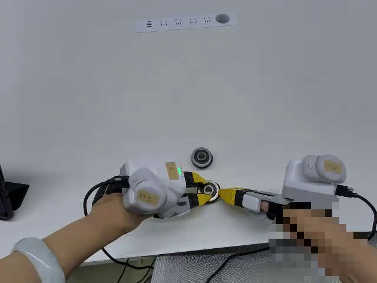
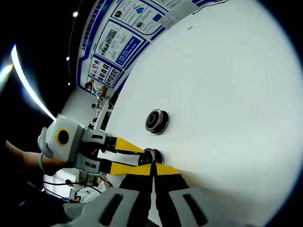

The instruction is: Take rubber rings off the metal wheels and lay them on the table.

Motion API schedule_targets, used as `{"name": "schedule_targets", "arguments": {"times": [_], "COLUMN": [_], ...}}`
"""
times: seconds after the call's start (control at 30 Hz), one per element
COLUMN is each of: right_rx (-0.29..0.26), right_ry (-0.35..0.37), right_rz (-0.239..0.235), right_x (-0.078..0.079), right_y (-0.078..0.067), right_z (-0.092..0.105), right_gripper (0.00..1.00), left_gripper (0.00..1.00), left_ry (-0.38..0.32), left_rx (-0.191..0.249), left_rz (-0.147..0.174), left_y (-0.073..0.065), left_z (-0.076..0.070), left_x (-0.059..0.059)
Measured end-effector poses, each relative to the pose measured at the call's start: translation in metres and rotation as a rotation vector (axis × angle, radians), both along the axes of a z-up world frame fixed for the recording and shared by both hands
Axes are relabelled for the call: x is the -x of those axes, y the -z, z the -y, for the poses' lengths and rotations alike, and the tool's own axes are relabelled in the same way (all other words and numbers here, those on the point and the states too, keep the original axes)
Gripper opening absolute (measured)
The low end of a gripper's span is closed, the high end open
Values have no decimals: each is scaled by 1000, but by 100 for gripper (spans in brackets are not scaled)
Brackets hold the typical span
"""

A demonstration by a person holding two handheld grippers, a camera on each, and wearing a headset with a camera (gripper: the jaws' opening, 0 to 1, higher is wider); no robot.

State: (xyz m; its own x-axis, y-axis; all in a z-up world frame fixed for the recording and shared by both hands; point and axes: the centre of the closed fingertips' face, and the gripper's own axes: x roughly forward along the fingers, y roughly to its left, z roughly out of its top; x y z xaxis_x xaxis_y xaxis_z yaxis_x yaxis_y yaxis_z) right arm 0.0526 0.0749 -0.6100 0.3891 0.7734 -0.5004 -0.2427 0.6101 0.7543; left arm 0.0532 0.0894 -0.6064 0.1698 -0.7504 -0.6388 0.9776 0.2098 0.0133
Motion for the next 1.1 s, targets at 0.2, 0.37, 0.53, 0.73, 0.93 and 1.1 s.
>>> {"name": "schedule_targets", "arguments": {"times": [0.2,0.37,0.53,0.73,0.93,1.1], "right_rx": [12,16,16,13,-3,-24], "right_ry": [-6,-7,-7,-15,-22,4], "right_rz": [7,19,22,27,34,42], "right_x": [0,0,-1,-1,0,-7], "right_y": [0,-2,-3,-5,-10,-16], "right_z": [0,-2,-3,-6,-11,-13], "right_gripper": [2,2,2,2,2,2], "left_gripper": [12,12,12,12,12,12], "left_ry": [0,-1,-2,-4,-4,-4], "left_rx": [-1,-1,-1,-1,-1,-1], "left_rz": [0,-1,0,0,1,2], "left_y": [-1,-1,0,0,1,1], "left_z": [0,0,0,0,0,0], "left_x": [0,0,0,0,0,0]}}
